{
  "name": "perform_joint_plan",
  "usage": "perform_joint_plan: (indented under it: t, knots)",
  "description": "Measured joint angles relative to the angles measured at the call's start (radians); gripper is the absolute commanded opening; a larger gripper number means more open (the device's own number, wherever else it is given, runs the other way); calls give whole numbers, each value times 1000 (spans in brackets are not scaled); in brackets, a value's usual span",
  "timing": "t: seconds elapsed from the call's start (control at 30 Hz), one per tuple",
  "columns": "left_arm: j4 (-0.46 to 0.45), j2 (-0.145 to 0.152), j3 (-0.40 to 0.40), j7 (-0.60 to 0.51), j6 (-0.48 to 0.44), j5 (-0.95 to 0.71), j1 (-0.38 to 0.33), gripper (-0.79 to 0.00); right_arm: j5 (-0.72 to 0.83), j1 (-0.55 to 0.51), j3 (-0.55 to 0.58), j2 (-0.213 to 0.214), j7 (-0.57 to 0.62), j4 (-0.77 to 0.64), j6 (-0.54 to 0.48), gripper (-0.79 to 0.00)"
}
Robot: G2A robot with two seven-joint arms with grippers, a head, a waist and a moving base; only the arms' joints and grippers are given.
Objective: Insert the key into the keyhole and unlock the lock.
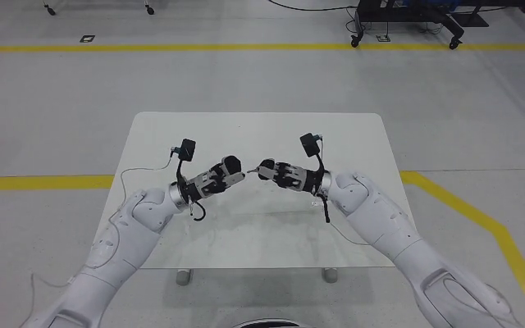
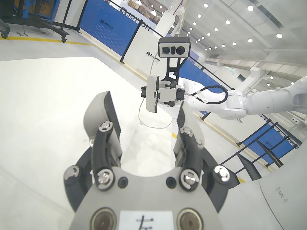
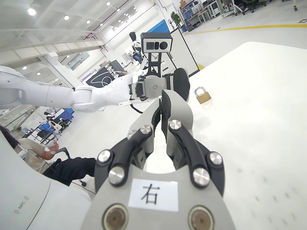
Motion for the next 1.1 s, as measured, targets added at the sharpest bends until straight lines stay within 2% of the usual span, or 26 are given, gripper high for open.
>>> perform_joint_plan:
  t: [0.03,0.07,0.13,0.17,0.2,0.33,0.47,0.63,1.1]
  knots:
    - [-3,1,2,-7,0,-14,1,0,-4,-3,3,1,-7,-4,0,-785]
    - [-5,1,3,-13,0,-27,1,-58,-8,-7,6,3,-13,-7,0,-785]
    - [-6,0,9,-24,0,-57,0,-292,-14,-13,9,5,-26,-15,0,-785]
    - [-6,-1,12,-29,0,-68,-3,-329,-15,-14,9,5,-30,-17,0,-785]
    - [-4,-2,17,-36,0,-79,-6,-403,-16,-16,9,6,-33,-20,0,-785]
    - [8,-11,34,-50,0,-89,-23,-440,-10,-16,2,6,-36,-22,0,-785]
    - [18,-19,47,-58,0,-89,-38,-523,-1,-15,-3,7,-38,-22,0,-785]
    - [27,-27,55,-61,0,-84,-48,-776,3,-14,-5,9,-42,-23,0,-785]
    - [36,-38,55,-60,0,-70,-54,-785,15,-6,-18,11,-37,-24,0,-785]
